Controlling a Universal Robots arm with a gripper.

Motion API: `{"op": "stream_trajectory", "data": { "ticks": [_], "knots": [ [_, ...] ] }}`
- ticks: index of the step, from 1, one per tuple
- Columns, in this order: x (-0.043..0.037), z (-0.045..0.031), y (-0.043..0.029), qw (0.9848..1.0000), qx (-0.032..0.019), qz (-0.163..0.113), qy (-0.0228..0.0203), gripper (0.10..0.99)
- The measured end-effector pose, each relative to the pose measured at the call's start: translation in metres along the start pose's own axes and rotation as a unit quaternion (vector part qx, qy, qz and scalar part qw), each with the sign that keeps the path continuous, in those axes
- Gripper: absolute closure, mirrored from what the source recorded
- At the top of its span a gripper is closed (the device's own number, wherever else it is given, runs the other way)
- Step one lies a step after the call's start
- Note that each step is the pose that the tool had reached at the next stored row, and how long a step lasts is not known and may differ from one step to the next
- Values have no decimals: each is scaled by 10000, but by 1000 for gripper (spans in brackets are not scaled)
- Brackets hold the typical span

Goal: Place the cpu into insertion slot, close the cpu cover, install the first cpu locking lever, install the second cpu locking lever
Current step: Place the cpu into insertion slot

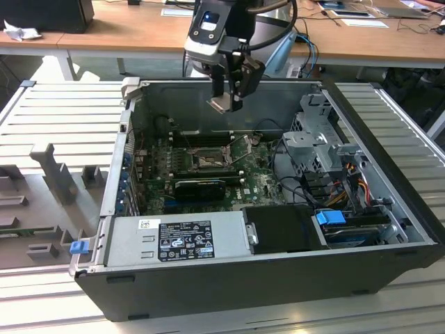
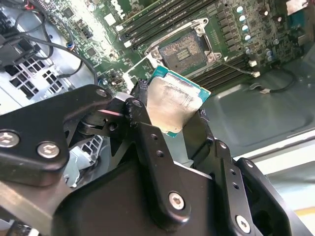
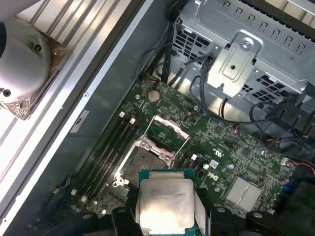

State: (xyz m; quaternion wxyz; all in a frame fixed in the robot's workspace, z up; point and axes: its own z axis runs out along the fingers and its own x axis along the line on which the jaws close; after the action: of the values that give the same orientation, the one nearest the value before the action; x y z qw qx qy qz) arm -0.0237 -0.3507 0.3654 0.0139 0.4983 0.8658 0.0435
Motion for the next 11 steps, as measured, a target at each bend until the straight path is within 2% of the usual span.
{"op": "stream_trajectory", "data": {
  "ticks": [5,11],
  "knots": [
    [0,2,0,9997,-4,225,-20,557],
    [0,4,0,9986,-10,524,-47,557]
  ]
}}
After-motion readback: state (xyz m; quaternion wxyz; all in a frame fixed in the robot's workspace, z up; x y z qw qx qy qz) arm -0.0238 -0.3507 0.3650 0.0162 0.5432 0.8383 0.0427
